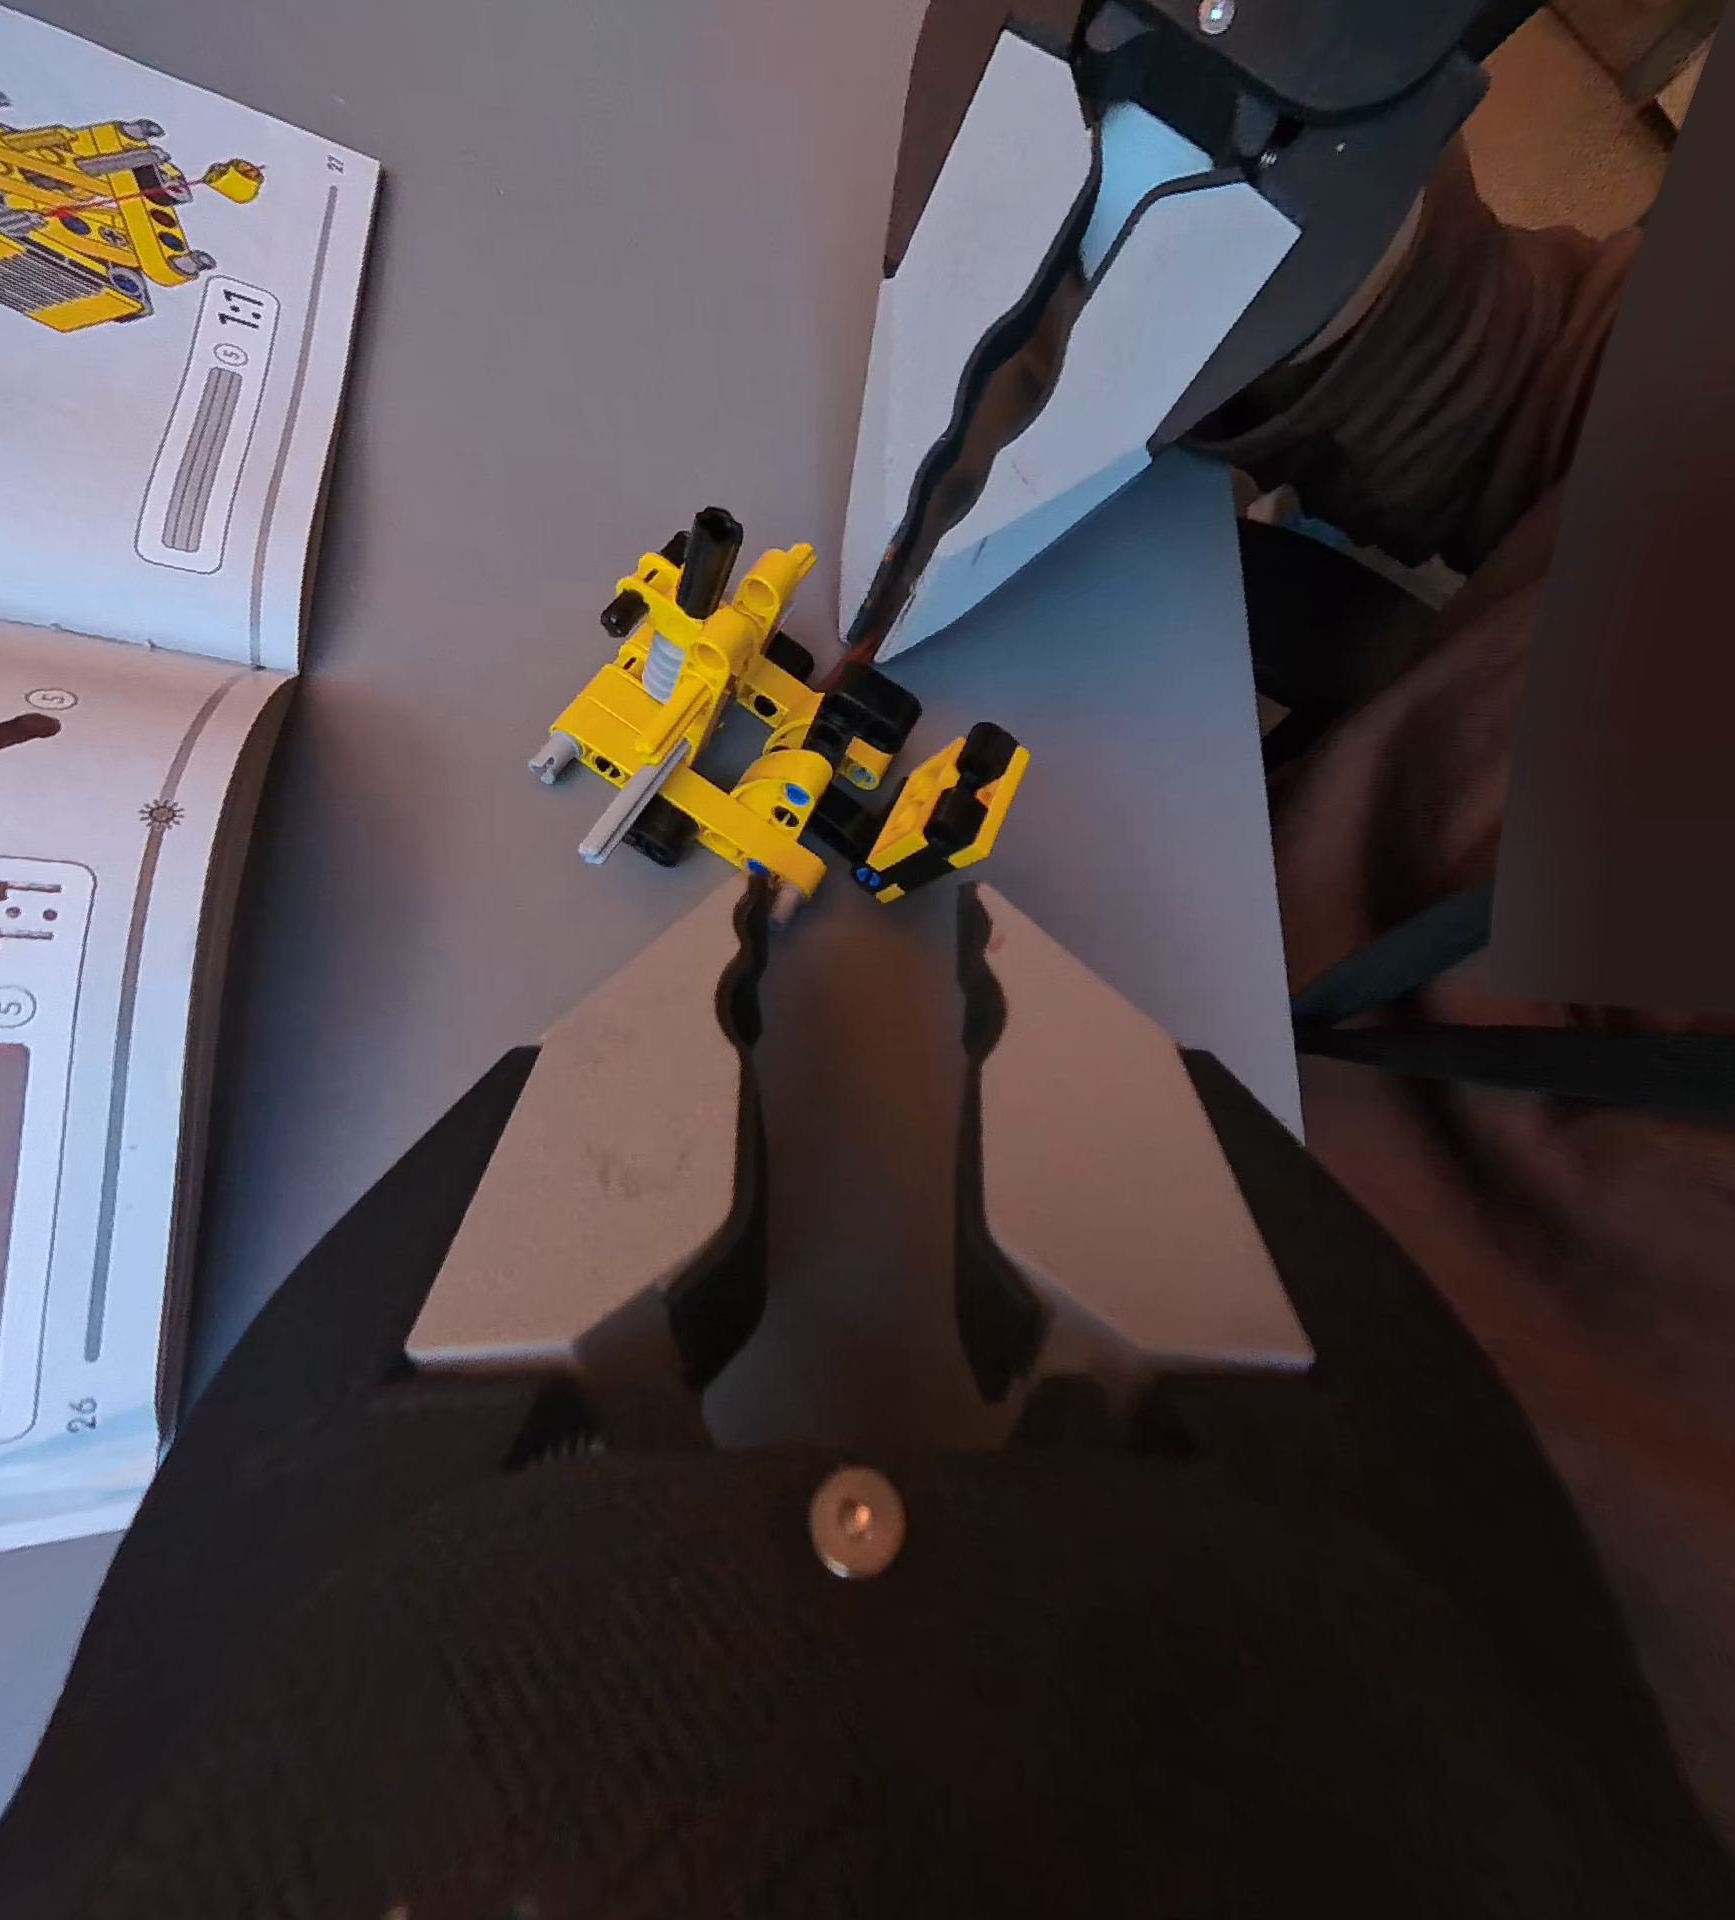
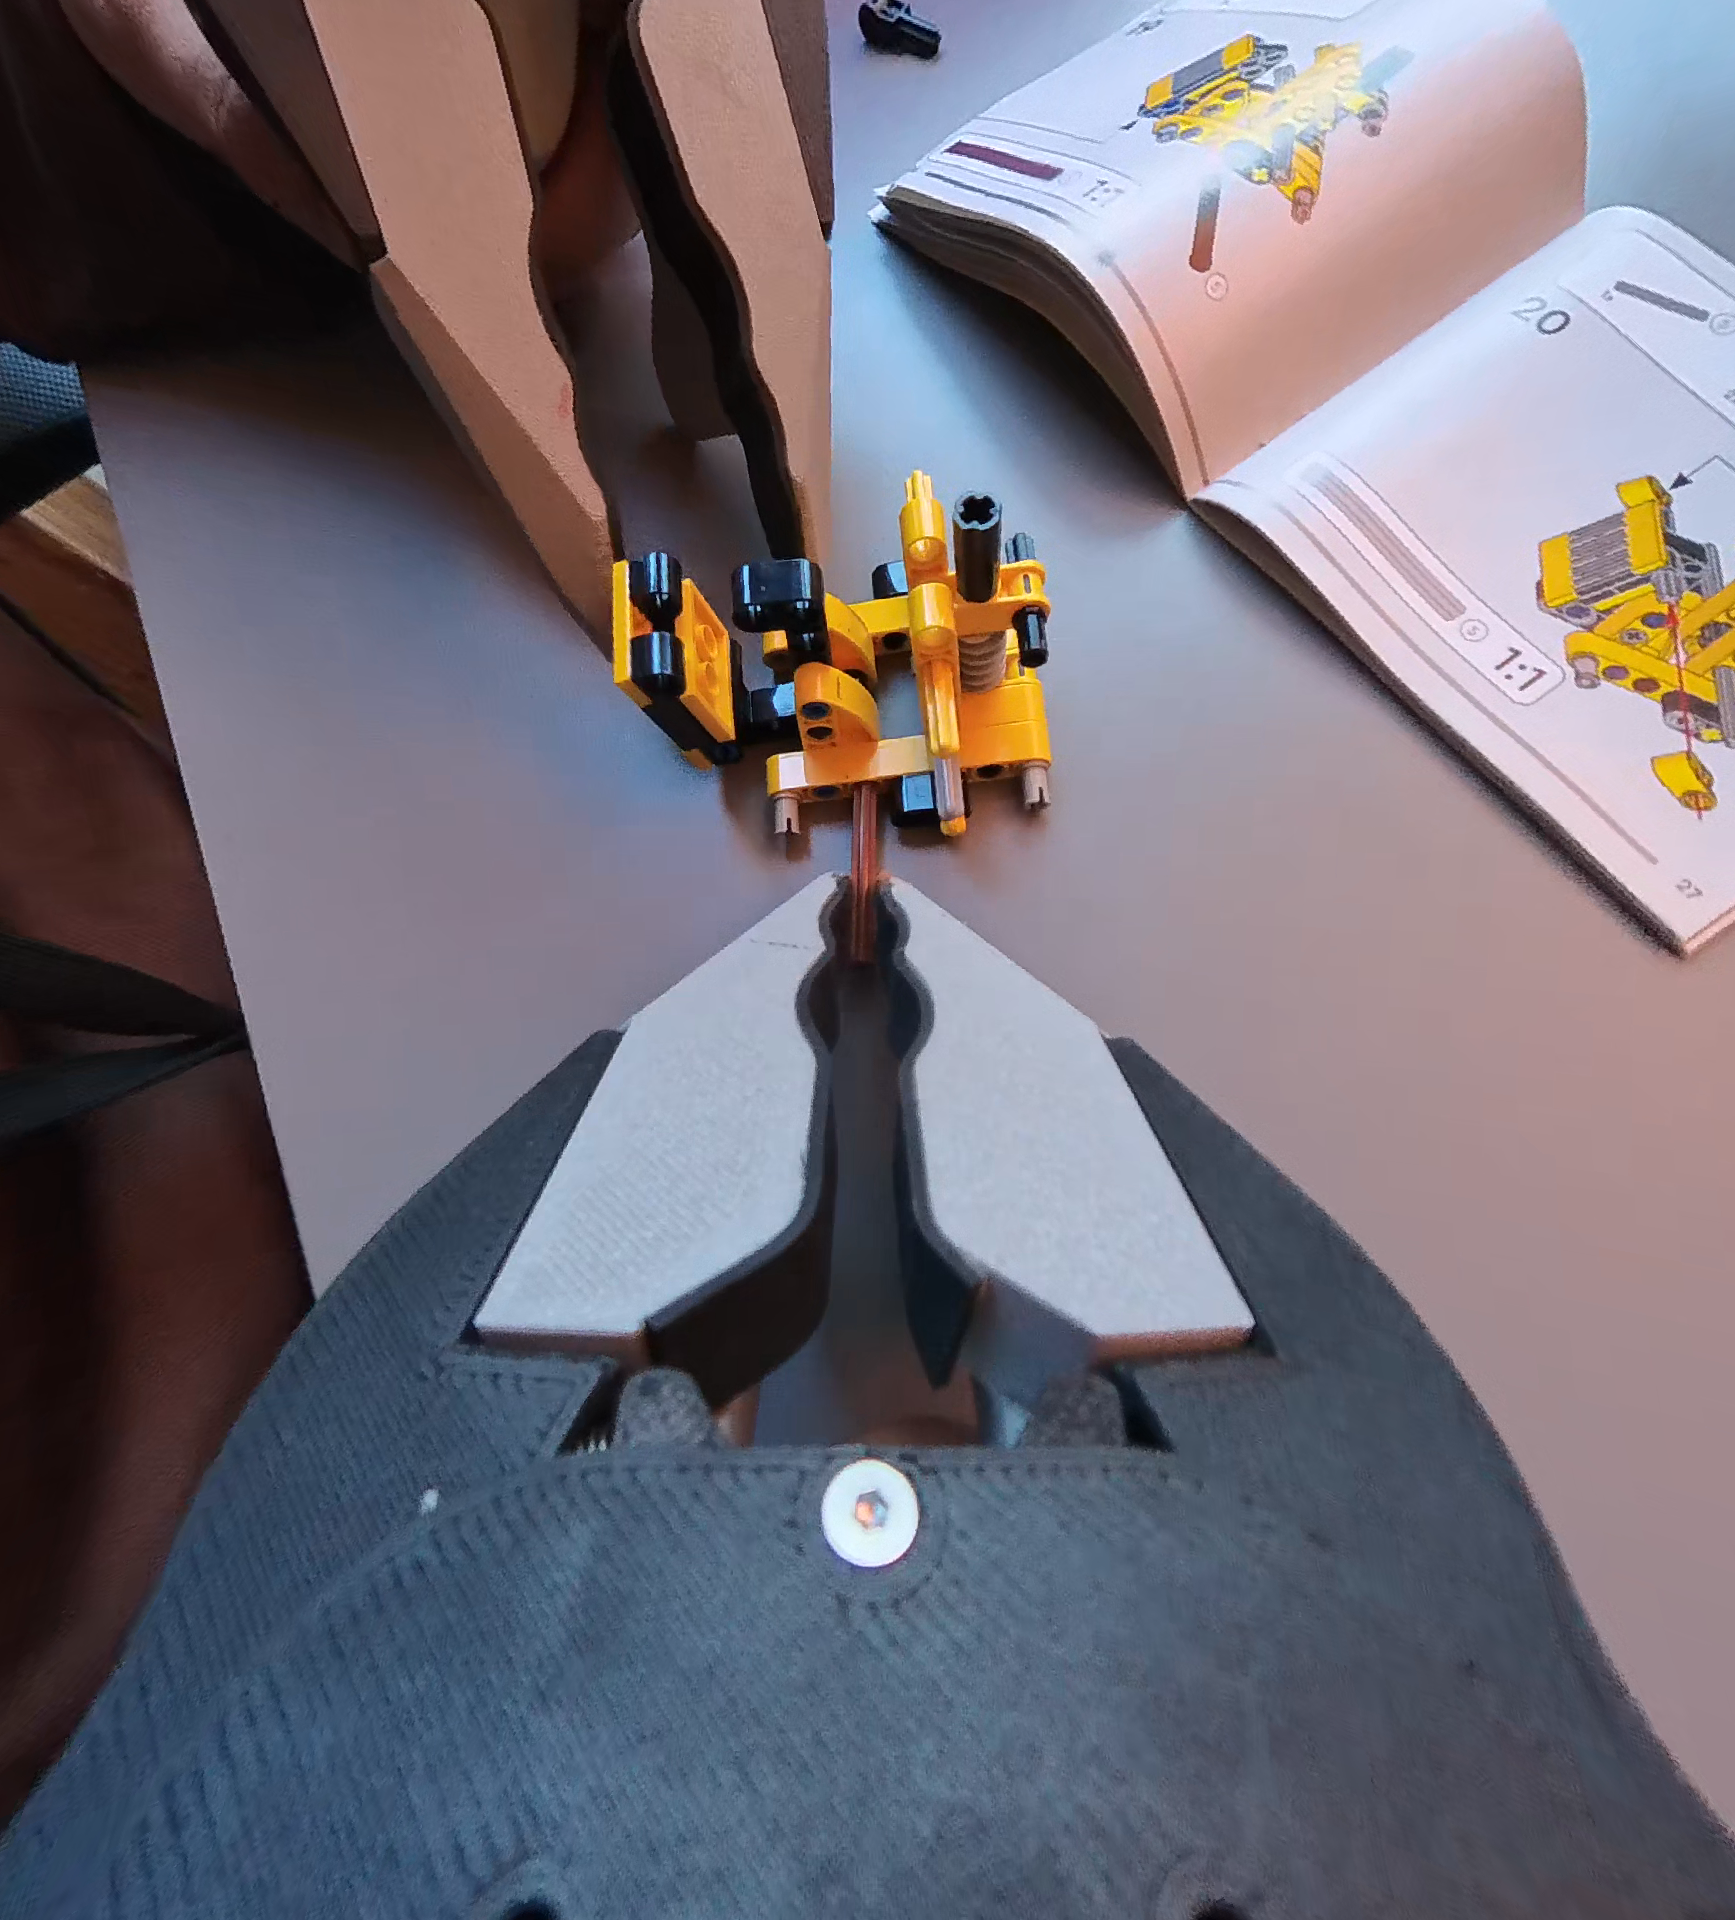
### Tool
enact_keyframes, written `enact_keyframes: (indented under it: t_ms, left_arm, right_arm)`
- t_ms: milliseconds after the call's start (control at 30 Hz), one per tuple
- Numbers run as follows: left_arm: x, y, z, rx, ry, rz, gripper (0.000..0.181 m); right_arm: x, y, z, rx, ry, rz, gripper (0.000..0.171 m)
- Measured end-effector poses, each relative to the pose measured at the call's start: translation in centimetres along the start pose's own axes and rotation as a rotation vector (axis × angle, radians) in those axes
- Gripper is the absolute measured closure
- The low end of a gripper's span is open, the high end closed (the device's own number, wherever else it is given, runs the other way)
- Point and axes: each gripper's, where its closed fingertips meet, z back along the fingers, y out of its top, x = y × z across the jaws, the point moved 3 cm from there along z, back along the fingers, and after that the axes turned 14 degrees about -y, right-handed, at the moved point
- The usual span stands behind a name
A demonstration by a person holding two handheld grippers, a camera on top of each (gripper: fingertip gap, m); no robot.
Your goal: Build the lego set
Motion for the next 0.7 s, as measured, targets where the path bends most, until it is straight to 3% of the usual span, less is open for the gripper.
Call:
enact_keyframes:
  t_ms: [33, 700]
  left_arm:
    - [-0.02, 0.01, -0.01, -0.001, -0.001, 0.001, 0.148]
    - [-0.20, 0.15, 0.13, 0.020, -0.042, 0.041, 0.153]
  right_arm:
    - [0.02, 0.05, -0.04, 0.001, 0.004, 0.008, 0.171]
    - [0.80, 0.88, -0.39, 0.054, 0.058, 0.164, 0.171]
